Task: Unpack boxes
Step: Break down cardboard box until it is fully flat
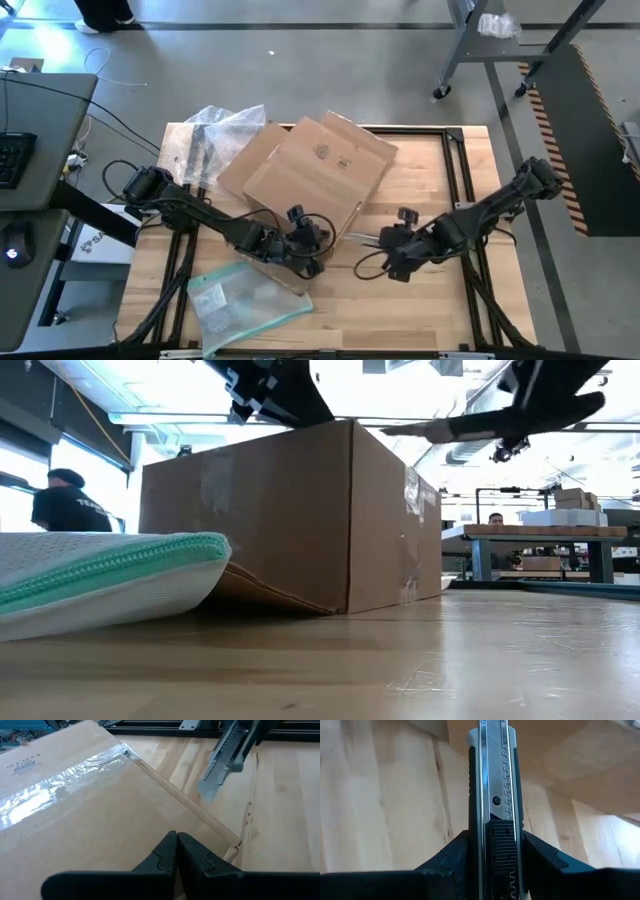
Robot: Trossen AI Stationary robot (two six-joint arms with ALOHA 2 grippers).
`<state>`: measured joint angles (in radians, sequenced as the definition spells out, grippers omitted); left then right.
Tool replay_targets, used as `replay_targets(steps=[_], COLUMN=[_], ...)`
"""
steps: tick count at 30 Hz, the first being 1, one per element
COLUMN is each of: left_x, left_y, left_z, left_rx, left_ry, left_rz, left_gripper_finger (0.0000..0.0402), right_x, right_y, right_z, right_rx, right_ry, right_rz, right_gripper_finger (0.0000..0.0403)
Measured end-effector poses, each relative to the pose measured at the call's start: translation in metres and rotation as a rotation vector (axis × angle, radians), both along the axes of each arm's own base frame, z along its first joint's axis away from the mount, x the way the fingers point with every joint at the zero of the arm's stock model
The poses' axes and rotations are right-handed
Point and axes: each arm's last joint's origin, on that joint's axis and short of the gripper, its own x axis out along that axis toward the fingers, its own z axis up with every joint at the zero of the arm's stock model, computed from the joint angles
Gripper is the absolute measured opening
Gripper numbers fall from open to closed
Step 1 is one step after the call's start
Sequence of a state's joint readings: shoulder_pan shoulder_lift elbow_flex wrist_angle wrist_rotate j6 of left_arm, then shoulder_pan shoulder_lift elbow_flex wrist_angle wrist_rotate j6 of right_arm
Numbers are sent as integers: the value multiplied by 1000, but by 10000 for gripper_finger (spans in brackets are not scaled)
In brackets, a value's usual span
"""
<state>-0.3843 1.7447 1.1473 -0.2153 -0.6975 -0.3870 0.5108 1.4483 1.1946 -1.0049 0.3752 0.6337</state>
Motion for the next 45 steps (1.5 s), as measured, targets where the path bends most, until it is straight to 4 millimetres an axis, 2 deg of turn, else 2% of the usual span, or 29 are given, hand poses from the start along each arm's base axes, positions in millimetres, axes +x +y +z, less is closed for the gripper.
replay_targets(steps=[3,6,9,12,17,25,31,38,42,45], left_x=[-1,-3,-4,-8,-22,-38,-31,-24,-23,-23], left_y=[-3,-7,-14,-18,-17,-14,-17,-20,-19,-19], left_z=[2,5,15,28,54,34,23,14,14,19], left_rx=[-3,-2,-4,-6,-48,-81,-63,-36,-38,-32], left_ry=[-7,-25,-88,-131,-186,-22,-21,-30,-31,-67], left_rz=[-16,-35,-75,-125,-130,1,33,36,36,45], left_gripper_finger=[0,0,0,0,0,0,0,0,0,0], right_x=[-14,-29,-40,-41,-33,-28,-19,-5,-14,-30], right_y=[-4,-13,-20,-23,-20,-22,-17,0,17,29], right_z=[1,3,3,3,2,2,0,-4,1,8], right_rx=[-68,-145,-181,-200,-166,-151,-102,-75,-68,-86], right_ry=[42,93,147,161,106,93,54,13,16,-14], right_rz=[-83,-242,-373,-407,-368,-366,-303,-85,112,174], right_gripper_finger=[124,124,124,124,124,124,124,124,124,124])
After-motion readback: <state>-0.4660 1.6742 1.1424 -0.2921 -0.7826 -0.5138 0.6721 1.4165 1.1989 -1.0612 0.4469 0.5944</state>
